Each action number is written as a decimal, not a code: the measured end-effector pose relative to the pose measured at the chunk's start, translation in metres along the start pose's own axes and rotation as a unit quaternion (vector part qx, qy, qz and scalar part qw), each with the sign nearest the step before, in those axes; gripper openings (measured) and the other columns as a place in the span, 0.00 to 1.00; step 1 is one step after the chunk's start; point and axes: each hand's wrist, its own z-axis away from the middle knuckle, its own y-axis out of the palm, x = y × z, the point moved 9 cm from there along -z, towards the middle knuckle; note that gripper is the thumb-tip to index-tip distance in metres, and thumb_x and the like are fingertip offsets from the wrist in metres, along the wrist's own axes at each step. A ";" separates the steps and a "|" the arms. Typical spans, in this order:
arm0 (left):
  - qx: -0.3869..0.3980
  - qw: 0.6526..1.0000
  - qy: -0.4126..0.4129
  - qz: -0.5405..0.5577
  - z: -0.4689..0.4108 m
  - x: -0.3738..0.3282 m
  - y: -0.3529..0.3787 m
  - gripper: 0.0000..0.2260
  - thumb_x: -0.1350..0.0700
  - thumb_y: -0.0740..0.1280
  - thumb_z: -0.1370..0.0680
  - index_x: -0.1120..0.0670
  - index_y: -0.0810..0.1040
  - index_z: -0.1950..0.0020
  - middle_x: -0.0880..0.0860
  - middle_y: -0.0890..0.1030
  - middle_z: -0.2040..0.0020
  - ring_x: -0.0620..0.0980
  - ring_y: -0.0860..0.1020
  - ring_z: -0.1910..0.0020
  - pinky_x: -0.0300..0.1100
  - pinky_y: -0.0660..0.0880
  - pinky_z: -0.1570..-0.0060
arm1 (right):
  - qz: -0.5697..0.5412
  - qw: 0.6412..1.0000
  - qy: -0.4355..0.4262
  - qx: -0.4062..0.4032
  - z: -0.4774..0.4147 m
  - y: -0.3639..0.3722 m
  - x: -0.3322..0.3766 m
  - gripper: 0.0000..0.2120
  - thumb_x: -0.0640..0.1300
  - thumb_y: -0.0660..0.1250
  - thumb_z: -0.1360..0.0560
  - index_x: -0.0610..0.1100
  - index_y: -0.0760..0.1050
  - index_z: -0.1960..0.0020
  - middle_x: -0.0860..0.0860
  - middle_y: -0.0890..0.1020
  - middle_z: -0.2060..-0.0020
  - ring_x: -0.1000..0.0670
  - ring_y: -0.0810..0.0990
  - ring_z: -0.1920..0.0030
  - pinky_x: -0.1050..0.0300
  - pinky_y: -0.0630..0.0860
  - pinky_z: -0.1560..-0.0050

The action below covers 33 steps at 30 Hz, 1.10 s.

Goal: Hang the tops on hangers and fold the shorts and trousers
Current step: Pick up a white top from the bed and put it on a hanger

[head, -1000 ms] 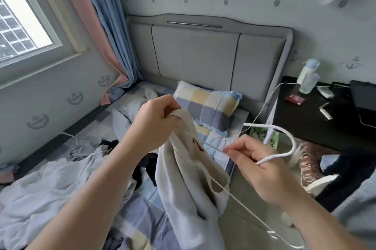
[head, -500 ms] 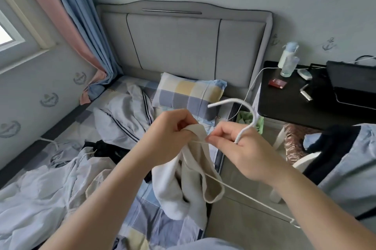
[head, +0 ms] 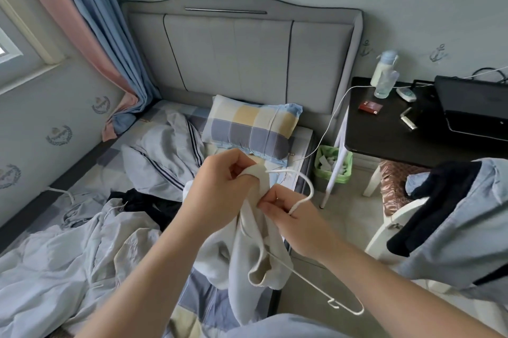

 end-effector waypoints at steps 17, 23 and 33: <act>0.077 0.904 0.283 -0.310 0.021 -0.014 -0.007 0.19 0.42 0.57 0.19 0.51 0.84 0.48 0.46 0.82 0.58 0.52 0.80 0.58 0.48 0.77 0.62 | -0.136 0.986 -0.085 0.034 0.010 -0.046 0.036 0.10 0.49 0.69 0.24 0.41 0.77 0.55 0.57 0.70 0.76 0.55 0.62 0.78 0.64 0.61 0.76; 0.006 0.905 0.320 -0.281 0.019 -0.025 -0.035 0.15 0.45 0.60 0.19 0.51 0.83 0.47 0.44 0.82 0.56 0.49 0.79 0.64 0.44 0.76 0.73 | 0.045 0.995 -0.093 -0.005 0.011 -0.078 0.035 0.19 0.67 0.64 0.25 0.51 0.79 0.56 0.47 0.76 0.70 0.54 0.72 0.72 0.66 0.68 0.67; 0.069 0.915 0.303 -0.258 0.032 -0.028 0.005 0.19 0.45 0.56 0.18 0.53 0.83 0.47 0.49 0.84 0.55 0.55 0.82 0.62 0.50 0.78 0.68 | 0.150 0.978 -0.146 -0.001 0.016 -0.054 0.036 0.21 0.54 0.57 0.17 0.42 0.68 0.63 0.46 0.67 0.74 0.51 0.64 0.74 0.59 0.63 0.70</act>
